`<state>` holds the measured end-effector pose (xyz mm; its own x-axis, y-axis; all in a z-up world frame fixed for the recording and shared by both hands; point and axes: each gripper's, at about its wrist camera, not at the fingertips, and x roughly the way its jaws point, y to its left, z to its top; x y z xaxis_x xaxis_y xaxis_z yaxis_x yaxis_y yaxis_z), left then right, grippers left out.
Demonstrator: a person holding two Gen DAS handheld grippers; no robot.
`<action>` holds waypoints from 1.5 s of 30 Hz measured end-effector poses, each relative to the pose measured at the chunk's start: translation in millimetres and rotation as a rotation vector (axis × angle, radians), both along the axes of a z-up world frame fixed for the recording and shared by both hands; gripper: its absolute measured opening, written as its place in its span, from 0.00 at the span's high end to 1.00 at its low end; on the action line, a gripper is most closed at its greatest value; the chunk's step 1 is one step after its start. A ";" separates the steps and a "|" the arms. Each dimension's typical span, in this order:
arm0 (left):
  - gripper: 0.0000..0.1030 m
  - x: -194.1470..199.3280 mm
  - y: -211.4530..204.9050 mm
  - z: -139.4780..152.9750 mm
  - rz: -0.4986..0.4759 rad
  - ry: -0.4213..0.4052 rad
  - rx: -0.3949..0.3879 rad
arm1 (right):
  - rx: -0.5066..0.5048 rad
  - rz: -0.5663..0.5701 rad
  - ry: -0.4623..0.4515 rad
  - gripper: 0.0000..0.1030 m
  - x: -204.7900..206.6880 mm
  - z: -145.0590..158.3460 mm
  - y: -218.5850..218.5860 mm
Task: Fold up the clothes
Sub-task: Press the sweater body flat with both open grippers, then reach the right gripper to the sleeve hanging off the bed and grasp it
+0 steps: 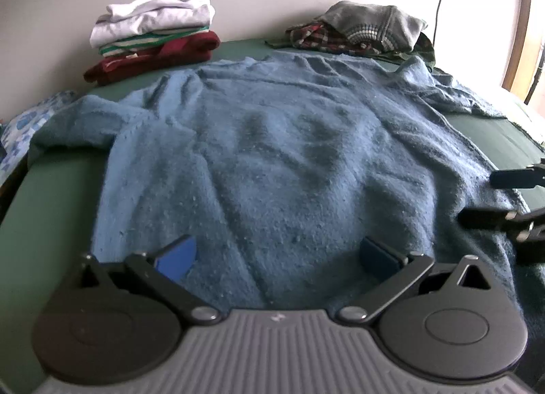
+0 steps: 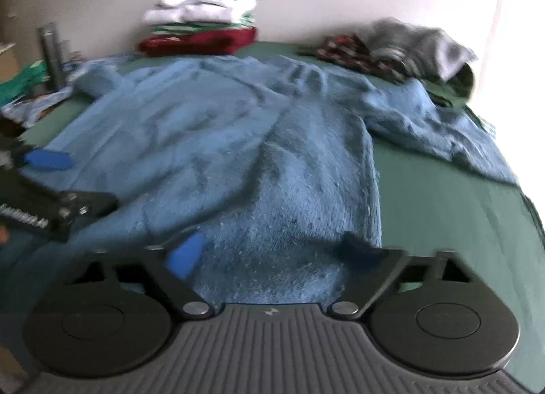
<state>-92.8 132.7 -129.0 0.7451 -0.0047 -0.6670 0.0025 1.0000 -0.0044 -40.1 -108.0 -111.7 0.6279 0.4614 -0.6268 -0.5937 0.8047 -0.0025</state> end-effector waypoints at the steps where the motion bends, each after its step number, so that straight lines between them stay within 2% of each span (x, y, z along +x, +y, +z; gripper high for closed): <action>1: 0.01 -0.5 -0.3 -0.1 0.003 -0.002 0.001 | 0.002 0.025 -0.007 0.60 0.0 1.3 -4.0; 2: 0.01 0.2 -1.2 -0.1 0.009 -0.002 0.000 | 0.008 0.029 -0.009 0.80 3.0 1.9 -10.8; 4: 0.01 3.7 -3.5 3.1 0.047 0.017 -0.009 | 0.037 0.021 0.011 0.95 12.5 2.6 -27.2; 5: 0.01 5.5 -4.7 4.8 0.068 0.028 -0.014 | 0.064 0.019 0.037 0.95 17.8 3.0 -35.4; 8: 0.03 11.0 -8.2 10.1 0.130 0.060 -0.028 | 0.154 -0.030 0.105 0.95 37.8 6.7 -63.3; 10: 0.27 15.9 -11.6 20.1 0.165 0.062 -0.058 | 0.220 -0.085 0.146 0.95 53.1 10.7 -83.5; 11: 0.29 19.4 -14.1 30.2 0.177 0.048 -0.089 | 0.253 -0.113 0.166 0.95 60.8 12.6 -93.6; 13: 0.33 36.5 -25.4 57.9 0.173 -0.004 -0.071 | 0.319 -0.169 0.207 0.90 76.2 16.6 -113.9; 14: 0.36 48.6 -34.8 73.6 0.155 -0.035 -0.022 | 0.351 -0.196 0.228 0.84 83.9 18.5 -124.0; 15: 0.42 61.5 -45.1 89.7 0.132 -0.066 0.037 | 0.384 -0.224 0.249 0.82 91.6 20.5 -134.1; 17: 0.47 84.8 -64.6 115.6 0.080 -0.148 0.093 | 0.450 -0.280 0.290 0.76 106.9 24.4 -154.4; 19: 0.51 111.1 -86.3 119.4 0.027 -0.156 0.080 | 0.510 -0.397 0.298 0.72 128.8 36.1 -185.3; 21: 0.62 137.7 -108.2 120.6 -0.026 -0.156 0.060 | 0.513 -0.526 0.281 0.69 144.3 43.5 -212.3; 22: 0.63 151.1 -119.2 121.2 -0.052 -0.156 0.050 | 0.502 -0.581 0.278 0.66 150.5 44.6 -222.8; 24: 0.63 170.4 -143.8 107.1 -0.106 -0.108 0.059 | 0.530 -0.635 0.339 0.64 160.8 34.5 -236.4; 26: 0.55 184.3 -165.8 92.8 -0.154 -0.064 0.077 | 0.566 -0.678 0.414 0.63 170.6 21.9 -248.6; 27: 0.48 187.7 -174.5 86.9 -0.174 -0.050 0.088 | 0.585 -0.699 0.451 0.63 175.5 15.6 -254.7; 30: 0.38 198.1 -200.9 69.3 -0.233 -0.005 0.123 | 0.639 -0.762 0.564 0.61 190.2 -3.2 -272.9; 32: 0.35 201.4 -209.8 60.5 -0.258 0.029 0.147 | 0.690 -0.799 0.637 0.61 198.1 -15.5 -281.7; 36: 0.26 203.2 -209.9 48.3 -0.248 0.063 0.121 | 0.855 -0.851 0.772 0.60 206.6 -38.8 -285.9; 39: 0.20 201.3 -208.7 40.4 -0.235 0.067 0.099 | 0.979 -0.887 0.874 0.53 213.0 -56.4 -289.1; 41: 0.17 198.8 -207.5 35.6 -0.226 0.060 0.084 | 1.053 -0.904 0.903 0.49 216.6 -65.2 -289.6; 45: 0.03 193.7 -205.2 26.0 -0.206 0.048 0.055 | 1.132 -0.934 0.900 0.46 215.8 -69.3 -292.0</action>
<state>100.9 -72.4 -103.0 0.6996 -0.1164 -0.7050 0.2079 0.9771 0.0450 175.7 -400.0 -181.0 0.5807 0.5993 -0.5510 0.5436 0.2185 0.8104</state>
